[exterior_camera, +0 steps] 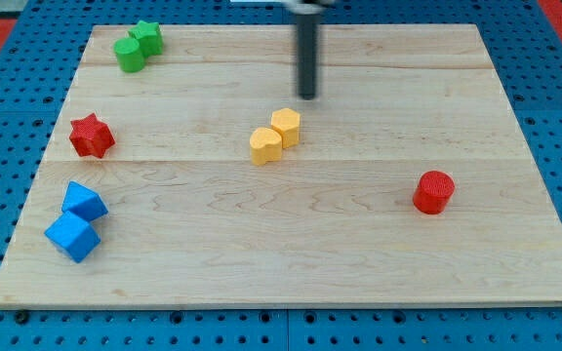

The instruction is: Move the red circle right to the blue blocks

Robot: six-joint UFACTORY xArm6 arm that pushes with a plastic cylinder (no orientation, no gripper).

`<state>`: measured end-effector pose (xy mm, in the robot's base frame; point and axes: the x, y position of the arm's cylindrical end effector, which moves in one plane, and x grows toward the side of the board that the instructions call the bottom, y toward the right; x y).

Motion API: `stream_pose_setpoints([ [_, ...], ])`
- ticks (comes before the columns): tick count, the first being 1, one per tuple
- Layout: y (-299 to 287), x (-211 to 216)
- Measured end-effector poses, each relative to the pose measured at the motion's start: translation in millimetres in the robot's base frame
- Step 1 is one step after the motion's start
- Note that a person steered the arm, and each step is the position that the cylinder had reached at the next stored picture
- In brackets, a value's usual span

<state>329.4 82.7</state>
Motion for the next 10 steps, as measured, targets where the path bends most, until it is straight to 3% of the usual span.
stream_pose_setpoints([
  [1,114,46],
  [2,122,133],
  [3,129,163],
  [4,65,160],
  [5,-38,163],
  [6,29,173],
  [7,-26,204],
  [8,-114,180],
  [9,-158,180],
  [10,-130,214],
])
